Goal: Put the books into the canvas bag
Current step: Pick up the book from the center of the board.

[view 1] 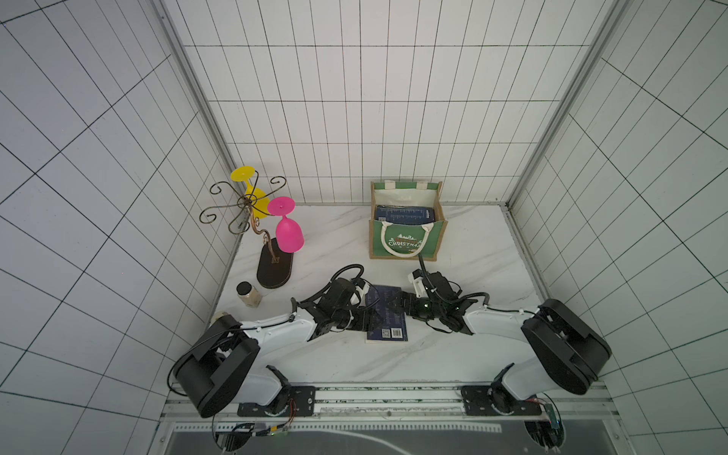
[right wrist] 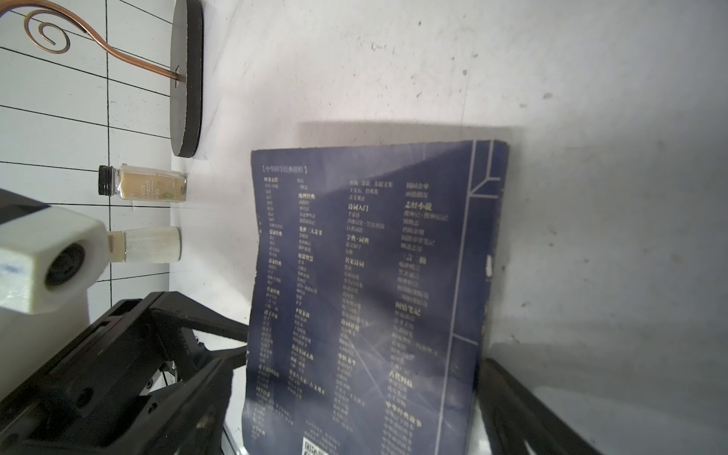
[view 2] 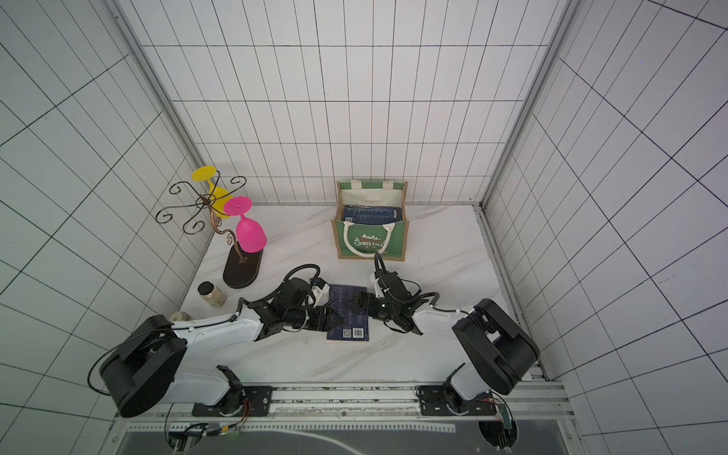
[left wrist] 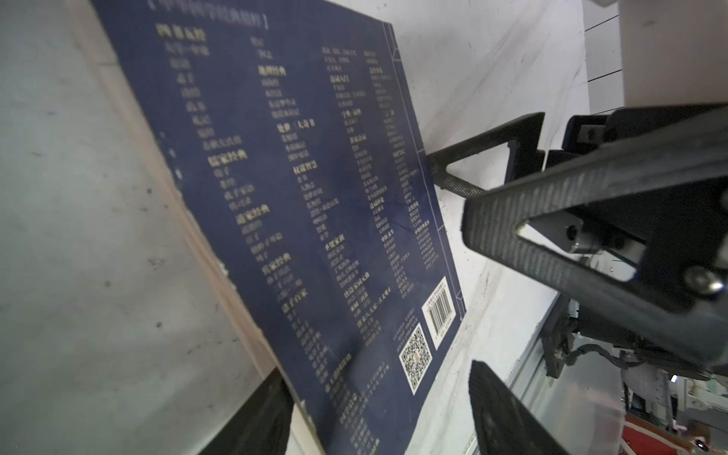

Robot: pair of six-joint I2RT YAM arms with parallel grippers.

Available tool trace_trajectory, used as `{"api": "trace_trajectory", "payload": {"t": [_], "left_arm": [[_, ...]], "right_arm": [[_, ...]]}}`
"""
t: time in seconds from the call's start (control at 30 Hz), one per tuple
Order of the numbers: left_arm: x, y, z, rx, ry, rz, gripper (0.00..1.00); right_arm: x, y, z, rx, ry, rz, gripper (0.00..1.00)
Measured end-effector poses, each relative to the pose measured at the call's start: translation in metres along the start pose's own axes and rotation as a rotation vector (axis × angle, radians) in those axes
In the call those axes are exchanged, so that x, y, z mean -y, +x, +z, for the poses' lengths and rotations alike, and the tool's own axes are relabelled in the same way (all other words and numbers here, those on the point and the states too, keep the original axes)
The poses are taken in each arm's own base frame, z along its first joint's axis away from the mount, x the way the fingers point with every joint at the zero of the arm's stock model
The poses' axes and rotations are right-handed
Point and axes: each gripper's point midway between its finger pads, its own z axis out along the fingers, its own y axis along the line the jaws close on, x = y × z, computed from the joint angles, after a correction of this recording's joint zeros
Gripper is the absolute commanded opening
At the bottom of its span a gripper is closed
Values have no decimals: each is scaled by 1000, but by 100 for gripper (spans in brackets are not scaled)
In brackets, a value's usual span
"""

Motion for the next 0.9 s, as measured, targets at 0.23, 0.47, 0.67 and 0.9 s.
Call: {"api": "trace_trajectory", "payload": {"t": [0.23, 0.47, 0.67, 0.9], "left_arm": [[-6, 2, 3, -19, -25, 13, 29], [-1, 0, 5, -16, 1, 7, 0], [1, -3, 4, -9, 17, 36, 0], [14, 5, -8, 16, 109, 132, 0]], "right_arm": [[0, 0, 0, 0, -2, -1, 98], [1, -1, -1, -3, -8, 4, 97], [10, -5, -12, -17, -44, -3, 98], [21, -14, -34, -21, -120, -64, 97]]}}
